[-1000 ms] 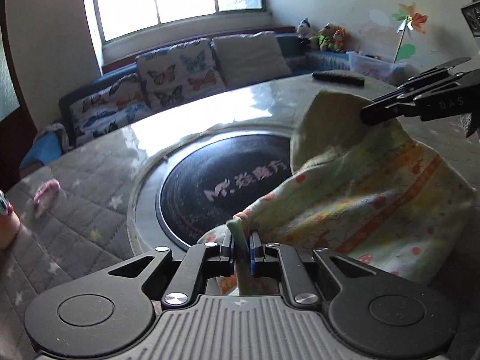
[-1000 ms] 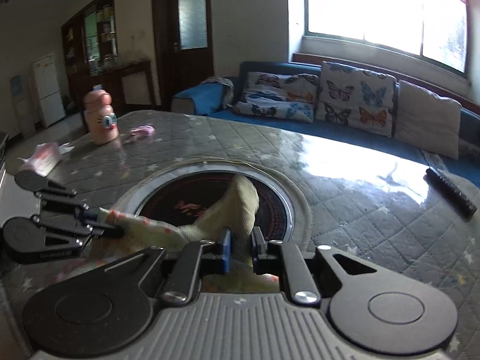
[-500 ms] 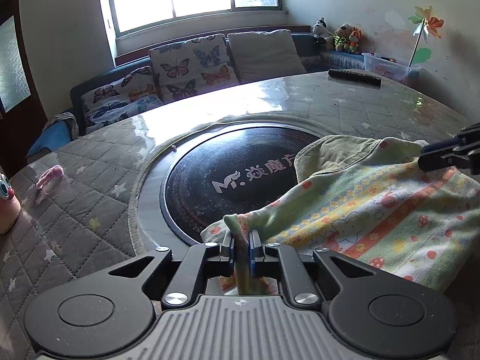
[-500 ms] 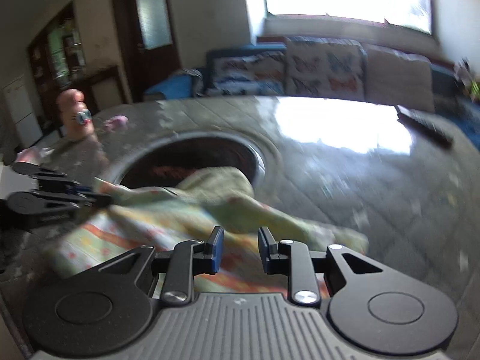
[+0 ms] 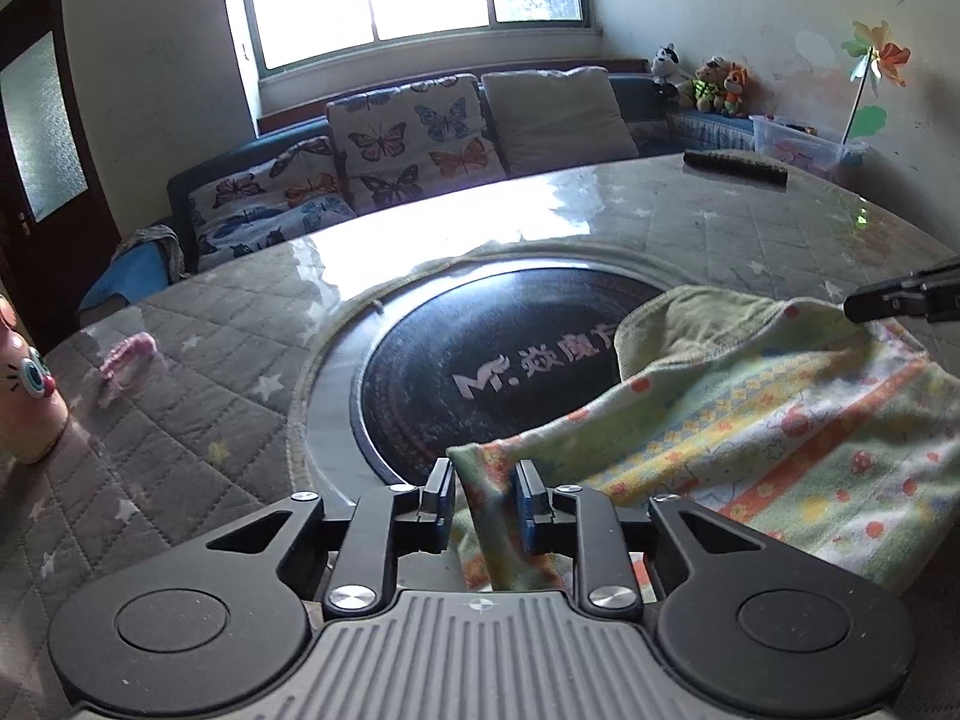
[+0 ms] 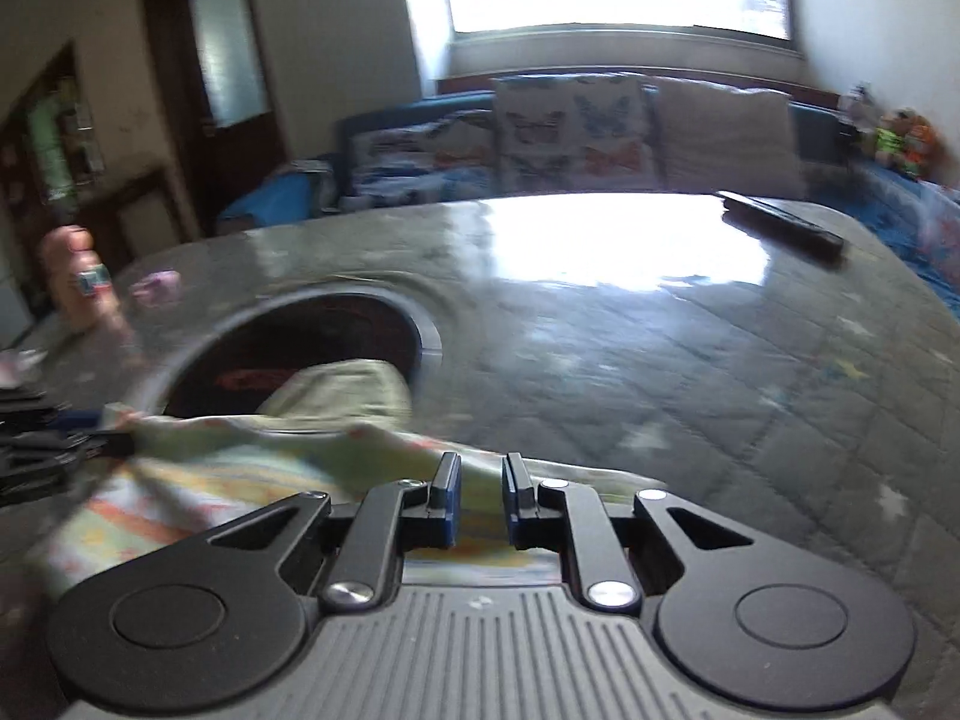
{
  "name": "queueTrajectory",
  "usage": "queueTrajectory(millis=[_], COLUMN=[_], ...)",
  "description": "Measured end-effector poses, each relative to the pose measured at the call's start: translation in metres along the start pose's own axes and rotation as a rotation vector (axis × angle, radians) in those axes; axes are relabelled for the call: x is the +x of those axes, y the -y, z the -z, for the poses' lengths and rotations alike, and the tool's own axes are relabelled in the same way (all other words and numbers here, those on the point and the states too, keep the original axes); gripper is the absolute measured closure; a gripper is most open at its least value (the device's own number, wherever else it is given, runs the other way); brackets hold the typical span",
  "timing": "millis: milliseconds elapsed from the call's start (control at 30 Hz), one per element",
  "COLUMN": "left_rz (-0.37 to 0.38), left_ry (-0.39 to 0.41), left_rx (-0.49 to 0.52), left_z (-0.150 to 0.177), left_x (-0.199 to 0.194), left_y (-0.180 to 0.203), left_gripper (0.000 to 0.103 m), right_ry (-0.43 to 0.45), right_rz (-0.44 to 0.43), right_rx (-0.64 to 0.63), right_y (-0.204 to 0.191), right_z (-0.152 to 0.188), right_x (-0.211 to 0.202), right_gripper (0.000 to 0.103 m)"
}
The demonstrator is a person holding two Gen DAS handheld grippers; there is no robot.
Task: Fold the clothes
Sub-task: 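Lower the folded half onto the shirt and open both grippers, then smooth the edges of the folded shirt with both grippers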
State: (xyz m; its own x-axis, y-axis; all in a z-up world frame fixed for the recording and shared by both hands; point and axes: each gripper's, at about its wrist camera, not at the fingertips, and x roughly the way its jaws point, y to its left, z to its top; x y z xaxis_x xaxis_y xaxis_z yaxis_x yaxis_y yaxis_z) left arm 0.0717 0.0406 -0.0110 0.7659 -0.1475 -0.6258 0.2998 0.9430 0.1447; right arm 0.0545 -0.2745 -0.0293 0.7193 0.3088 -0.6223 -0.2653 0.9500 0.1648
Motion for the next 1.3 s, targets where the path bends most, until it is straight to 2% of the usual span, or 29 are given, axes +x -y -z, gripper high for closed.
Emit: queueTrajectory(millis=[67, 233, 433, 567, 700, 933, 1100, 1233, 1300], left_rz=[-0.006, 0.001, 0.133, 0.206, 0.24, 0.224, 0.219, 0.213, 0.208], left_ry=[0.013, 0.039, 0.016, -0.016, -0.054, -0.088, -0.083, -0.075, -0.069], left_rx=[-0.004, -0.014, -0.006, 0.018, 0.01, -0.006, -0.002, -0.008, -0.008], left_z=[-0.004, -0.013, -0.021, -0.029, -0.036, -0.036, -0.033, -0.031, -0.031], left_x=[-0.004, -0.013, -0.01, 0.005, 0.029, 0.054, 0.055, 0.052, 0.049], left_y=[0.0, 0.001, 0.025, 0.044, 0.052, 0.048, 0.047, 0.047, 0.048], left_gripper=[0.076, 0.076, 0.076, 0.076, 0.076, 0.076, 0.075, 0.075, 0.075], right_ry=[-0.006, -0.046, -0.089, -0.069, -0.052, -0.049, -0.064, -0.069, -0.068], right_rz=[-0.043, -0.068, -0.06, -0.071, -0.089, -0.125, -0.143, -0.168, -0.182], right_rx=[-0.028, -0.076, -0.066, -0.06, -0.079, -0.203, -0.278, -0.327, -0.346], right_y=[-0.012, -0.03, -0.031, -0.031, -0.035, -0.059, -0.078, -0.093, -0.1], right_z=[-0.001, -0.01, -0.019, -0.021, -0.018, -0.005, 0.009, 0.021, 0.028], right_x=[0.002, 0.024, 0.053, 0.047, 0.034, 0.021, 0.018, 0.007, 0.001], right_gripper=[0.089, 0.089, 0.09, 0.088, 0.087, 0.084, 0.083, 0.076, 0.075])
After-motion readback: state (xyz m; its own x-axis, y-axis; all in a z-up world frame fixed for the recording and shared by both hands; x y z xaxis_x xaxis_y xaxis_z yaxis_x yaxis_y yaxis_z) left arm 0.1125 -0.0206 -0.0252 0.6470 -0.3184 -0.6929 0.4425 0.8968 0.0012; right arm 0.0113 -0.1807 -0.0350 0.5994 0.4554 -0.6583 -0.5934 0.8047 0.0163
